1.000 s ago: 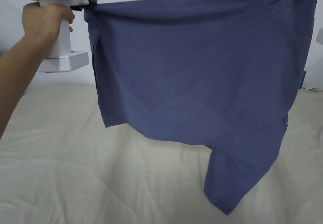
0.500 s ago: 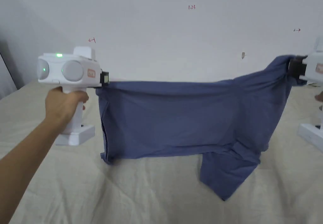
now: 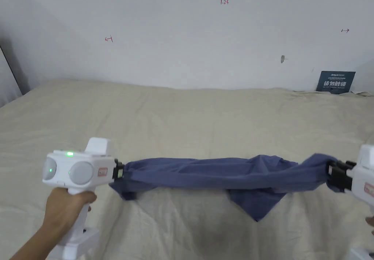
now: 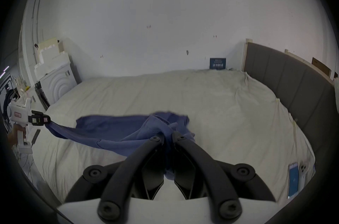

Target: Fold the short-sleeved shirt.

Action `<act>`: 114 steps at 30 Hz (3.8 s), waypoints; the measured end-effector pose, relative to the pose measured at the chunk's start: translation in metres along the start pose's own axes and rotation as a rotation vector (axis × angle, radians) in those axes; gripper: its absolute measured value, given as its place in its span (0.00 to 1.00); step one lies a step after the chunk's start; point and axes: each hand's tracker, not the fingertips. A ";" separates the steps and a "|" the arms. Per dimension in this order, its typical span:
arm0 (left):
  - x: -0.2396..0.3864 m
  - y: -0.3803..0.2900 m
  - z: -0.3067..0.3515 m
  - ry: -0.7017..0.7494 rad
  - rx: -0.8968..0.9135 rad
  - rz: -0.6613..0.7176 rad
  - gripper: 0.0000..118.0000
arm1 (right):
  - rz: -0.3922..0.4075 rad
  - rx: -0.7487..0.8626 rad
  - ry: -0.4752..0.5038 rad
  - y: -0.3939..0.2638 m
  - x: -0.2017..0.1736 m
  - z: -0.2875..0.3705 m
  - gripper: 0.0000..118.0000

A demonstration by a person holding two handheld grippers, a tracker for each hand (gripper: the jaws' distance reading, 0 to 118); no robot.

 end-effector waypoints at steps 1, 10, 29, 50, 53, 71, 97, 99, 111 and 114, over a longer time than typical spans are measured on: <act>0.001 -0.013 0.002 -0.003 -0.011 -0.008 0.05 | 0.002 -0.009 0.000 -0.011 -0.002 0.007 0.04; 0.005 -0.124 0.030 -0.028 -0.125 -0.079 0.05 | -0.035 -0.080 0.006 -0.103 -0.002 0.081 0.04; -0.006 -0.230 0.083 -0.013 -0.239 -0.055 0.05 | -0.113 -0.280 0.001 -0.232 -0.012 0.158 0.04; 0.010 -0.246 0.068 0.023 -0.320 -0.005 0.34 | -0.162 -0.430 -0.058 -0.255 -0.013 0.125 0.18; 0.012 -0.241 0.070 0.018 -0.333 0.016 0.81 | -0.140 -0.418 -0.060 -0.241 -0.016 0.128 0.63; 0.035 -0.134 0.116 0.114 0.151 0.077 0.96 | -0.017 0.035 -0.101 -0.109 -0.052 0.163 0.74; 0.059 -0.133 0.130 0.102 0.351 0.065 0.00 | 0.007 0.219 -0.178 -0.101 -0.070 0.168 0.00; 0.054 -0.131 0.124 0.093 0.251 0.086 0.00 | 0.005 0.215 -0.178 -0.102 -0.068 0.167 0.00; 0.016 -0.195 0.082 -0.004 -0.215 0.212 0.11 | -0.001 0.175 -0.167 -0.109 -0.063 0.160 0.00; 0.008 -0.210 0.078 0.000 -0.247 0.231 0.60 | 0.001 0.162 -0.164 -0.112 -0.063 0.157 0.00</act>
